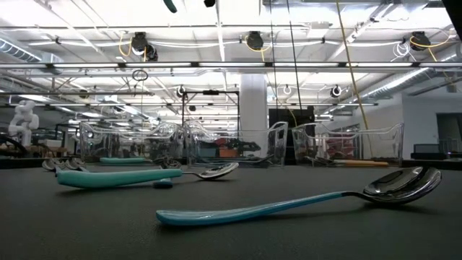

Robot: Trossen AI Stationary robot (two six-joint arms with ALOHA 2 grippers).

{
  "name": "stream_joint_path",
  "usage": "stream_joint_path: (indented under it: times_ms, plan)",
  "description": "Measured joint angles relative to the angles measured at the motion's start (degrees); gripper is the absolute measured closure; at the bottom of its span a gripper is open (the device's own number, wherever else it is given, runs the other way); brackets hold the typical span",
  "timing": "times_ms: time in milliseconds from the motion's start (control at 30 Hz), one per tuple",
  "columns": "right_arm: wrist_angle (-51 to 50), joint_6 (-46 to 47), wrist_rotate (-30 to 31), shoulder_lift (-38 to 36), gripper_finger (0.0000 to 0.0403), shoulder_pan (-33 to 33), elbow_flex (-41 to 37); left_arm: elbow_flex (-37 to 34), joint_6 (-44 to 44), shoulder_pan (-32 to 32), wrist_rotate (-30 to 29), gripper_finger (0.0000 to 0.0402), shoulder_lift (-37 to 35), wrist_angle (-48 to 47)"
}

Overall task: Sort silverware by color (type)
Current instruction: Put the light blue spoon into the left transparent bin

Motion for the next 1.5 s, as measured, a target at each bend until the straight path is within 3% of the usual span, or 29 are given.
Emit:
stream_joint_path:
  times_ms: [667,867,1067,1233,1500]
  plan:
    - [-4.58,-0.20,-2.13,-0.03,0.0346,0.52,0.07,0.00,0.14,0.00,-1.41,0.0194,-1.44,6.52]
    - [-7.11,-0.74,0.72,-0.32,0.0346,0.75,-0.13,0.04,7.99,-1.76,-1.37,0.0194,-2.83,11.10]
    - [-5.41,-1.92,1.71,-1.76,0.0346,1.02,-0.07,0.04,8.21,-1.90,-3.28,0.0194,-3.32,11.03]
    - [-4.96,-4.10,6.21,-2.88,0.0346,0.98,-0.07,0.04,7.78,-1.86,-3.30,0.0194,-3.43,11.02]
    - [-4.25,-4.76,4.82,-4.66,0.0346,0.56,0.00,0.04,7.75,-1.86,-3.55,0.0194,-3.41,11.34]
